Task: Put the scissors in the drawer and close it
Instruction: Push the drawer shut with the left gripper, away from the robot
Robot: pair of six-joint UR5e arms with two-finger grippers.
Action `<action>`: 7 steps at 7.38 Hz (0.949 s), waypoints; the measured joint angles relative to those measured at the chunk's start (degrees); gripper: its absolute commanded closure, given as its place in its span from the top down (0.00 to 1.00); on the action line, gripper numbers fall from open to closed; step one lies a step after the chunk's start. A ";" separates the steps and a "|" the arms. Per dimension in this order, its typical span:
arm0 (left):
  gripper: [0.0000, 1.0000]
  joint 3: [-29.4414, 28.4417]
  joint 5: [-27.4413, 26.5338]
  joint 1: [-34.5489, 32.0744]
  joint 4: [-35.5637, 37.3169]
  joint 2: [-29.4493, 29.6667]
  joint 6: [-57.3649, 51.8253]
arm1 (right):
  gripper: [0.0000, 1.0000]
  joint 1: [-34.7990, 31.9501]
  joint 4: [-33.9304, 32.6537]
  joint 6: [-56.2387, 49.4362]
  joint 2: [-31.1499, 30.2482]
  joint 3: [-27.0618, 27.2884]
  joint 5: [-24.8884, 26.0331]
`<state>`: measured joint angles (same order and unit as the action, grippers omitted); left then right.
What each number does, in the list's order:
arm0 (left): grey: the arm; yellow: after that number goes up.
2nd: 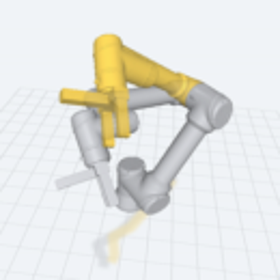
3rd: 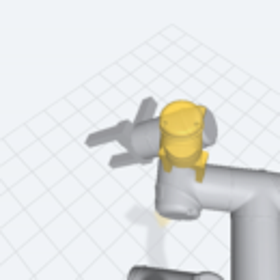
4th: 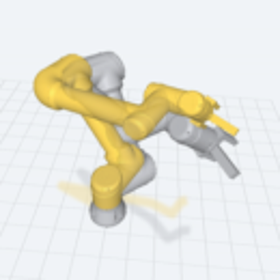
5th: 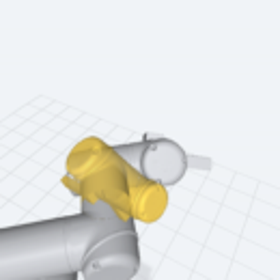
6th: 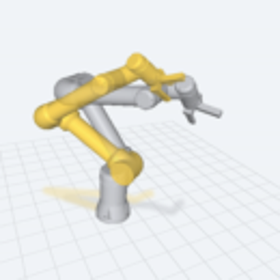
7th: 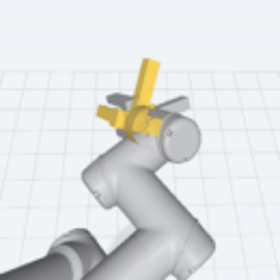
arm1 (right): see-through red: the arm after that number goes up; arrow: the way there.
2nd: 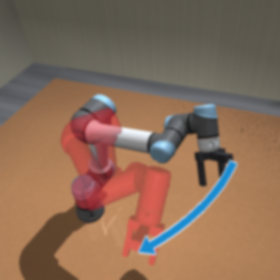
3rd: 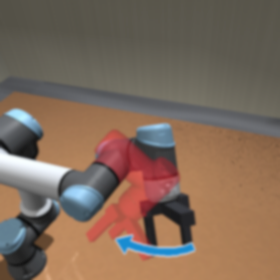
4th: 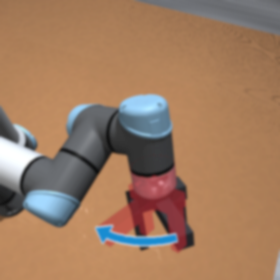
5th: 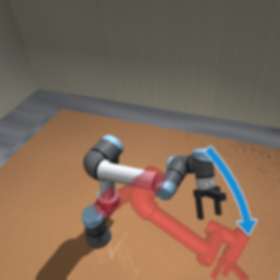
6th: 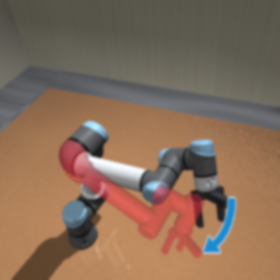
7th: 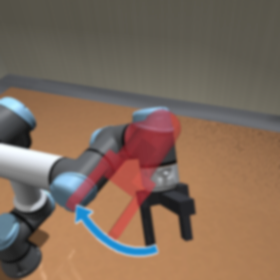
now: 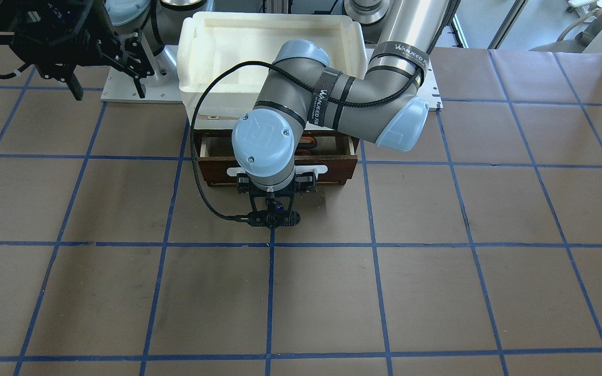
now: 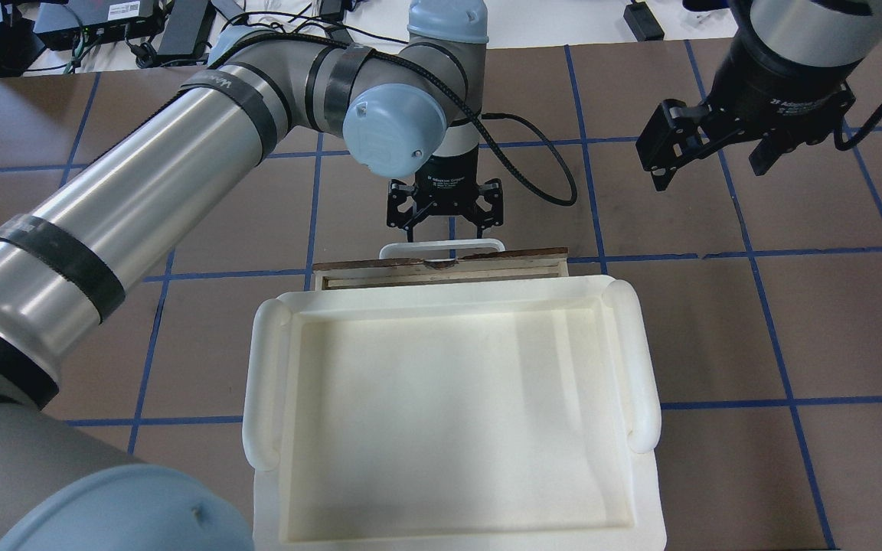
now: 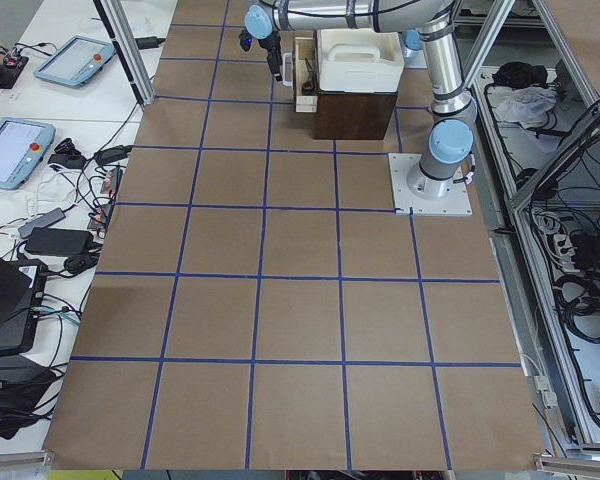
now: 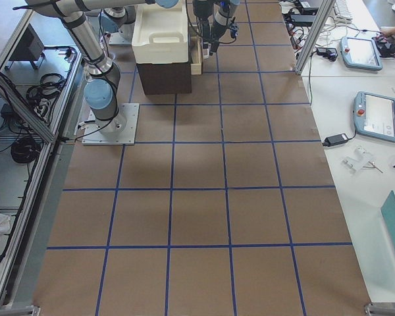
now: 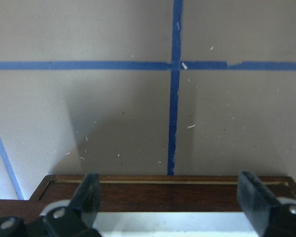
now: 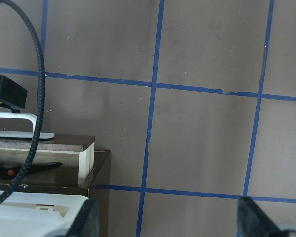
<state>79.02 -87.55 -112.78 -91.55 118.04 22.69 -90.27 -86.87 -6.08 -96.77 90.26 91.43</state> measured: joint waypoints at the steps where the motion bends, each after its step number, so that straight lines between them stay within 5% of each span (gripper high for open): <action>1: 1.00 1.26 0.06 -0.59 -1.29 -0.97 -0.01 | 1.00 0.03 0.04 -0.19 0.00 0.00 -0.14; 7: 1.00 3.19 -0.47 -0.33 -0.19 -3.23 -1.08 | 1.00 0.16 0.10 -0.85 0.00 0.00 0.47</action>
<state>82.21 -88.01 -113.11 -91.73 114.82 21.60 -90.10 -86.77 -6.94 -96.77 90.26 91.89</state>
